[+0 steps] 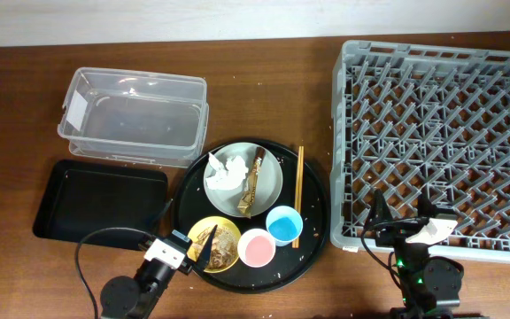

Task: Sort waste into correct bins and load items into the dishwasher rack

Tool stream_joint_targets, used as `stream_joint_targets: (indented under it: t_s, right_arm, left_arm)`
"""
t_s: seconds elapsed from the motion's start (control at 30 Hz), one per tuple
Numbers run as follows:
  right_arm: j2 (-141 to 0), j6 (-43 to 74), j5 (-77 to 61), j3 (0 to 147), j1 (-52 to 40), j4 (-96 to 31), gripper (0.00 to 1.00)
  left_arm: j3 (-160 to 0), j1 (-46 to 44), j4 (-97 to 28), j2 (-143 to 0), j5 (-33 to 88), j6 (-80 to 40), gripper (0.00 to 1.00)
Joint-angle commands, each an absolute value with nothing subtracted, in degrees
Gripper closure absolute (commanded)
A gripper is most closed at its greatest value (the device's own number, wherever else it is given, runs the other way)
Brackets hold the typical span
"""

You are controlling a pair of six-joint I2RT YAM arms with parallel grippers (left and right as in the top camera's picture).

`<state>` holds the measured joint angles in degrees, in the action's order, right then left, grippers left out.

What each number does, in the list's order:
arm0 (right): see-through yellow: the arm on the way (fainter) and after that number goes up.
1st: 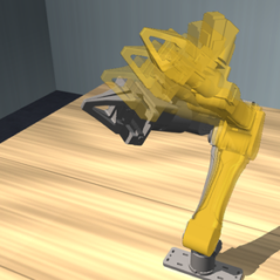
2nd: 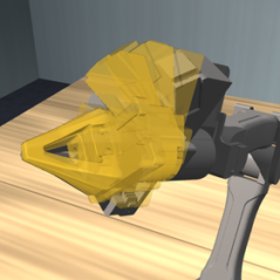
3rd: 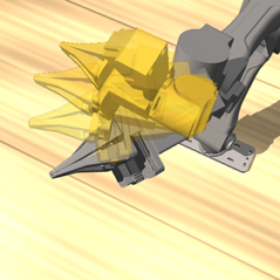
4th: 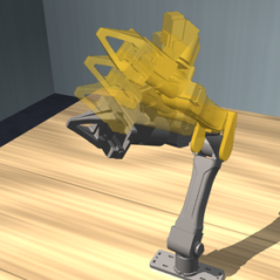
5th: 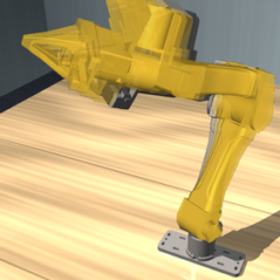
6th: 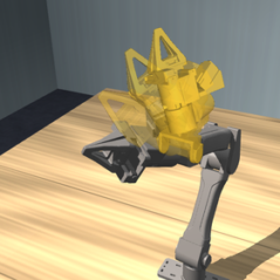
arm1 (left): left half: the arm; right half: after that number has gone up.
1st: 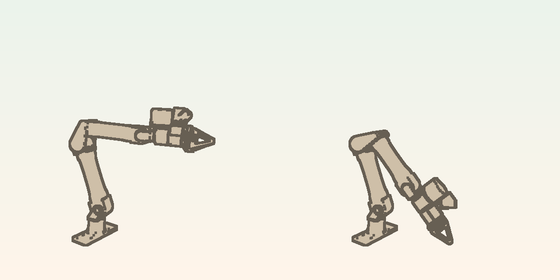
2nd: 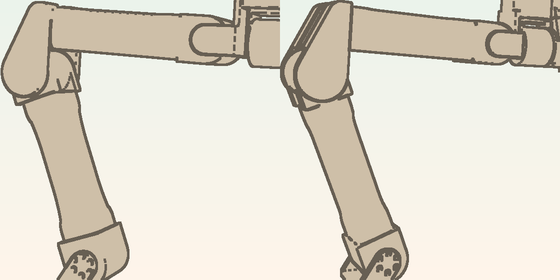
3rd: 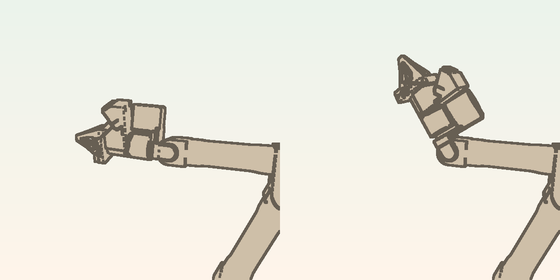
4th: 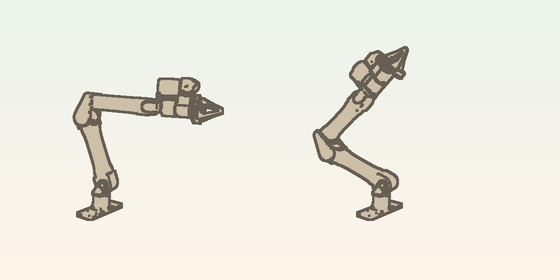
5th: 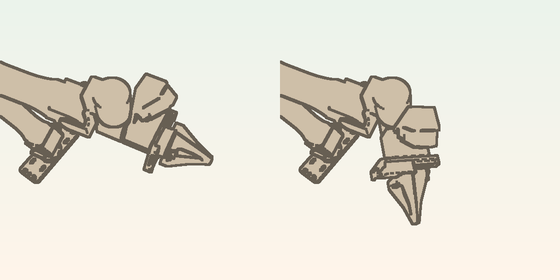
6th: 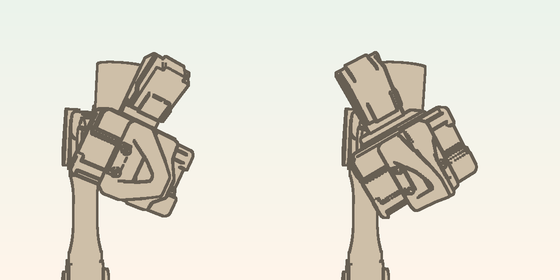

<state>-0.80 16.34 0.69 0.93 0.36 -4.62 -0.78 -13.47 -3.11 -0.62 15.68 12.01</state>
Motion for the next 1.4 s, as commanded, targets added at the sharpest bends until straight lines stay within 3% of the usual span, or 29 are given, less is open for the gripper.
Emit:
stream_joint_targets:
  t_s: [0.0, 0.67, 0.77, 0.9, 1.0, 1.13, 1.37]
  right_arm:
    - [-0.32, 16.51, 0.45, 0.32, 0.73, -4.49, 0.02]
    - [-0.32, 16.62, -1.15, 0.32, 0.71, -4.45, 0.02]
    - [-0.43, 20.18, -13.67, 0.34, 0.71, -3.36, 0.02]
    - [-0.47, 21.17, -37.76, 1.15, 0.71, -4.21, 0.02]
    - [-0.47, 23.46, -42.04, 6.28, 0.71, -10.85, 0.02]
    - [-5.93, 22.9, -41.39, 22.9, 0.71, -28.27, 0.02]
    - [-36.77, 14.31, -32.27, 52.88, 0.73, -62.39, 0.02]
  left_arm:
    - [-0.54, -13.32, -3.25, -0.36, 16.32, 12.32, 0.0]
    - [-0.54, -13.32, -3.22, -0.36, 16.32, 12.32, 0.0]
    - [-0.54, -13.32, -2.17, -0.36, 18.17, 12.29, 0.0]
    - [-0.54, -13.32, 4.8, -0.36, 31.81, 10.94, 0.0]
    - [-3.27, -13.32, 8.43, -0.45, 31.7, 2.09, 0.0]
    - [-21.56, -13.32, -9.61, -7.64, 27.55, 2.11, 0.0]
    - [-52.42, -13.32, -35.7, -37.26, 28.73, 2.15, 0.0]
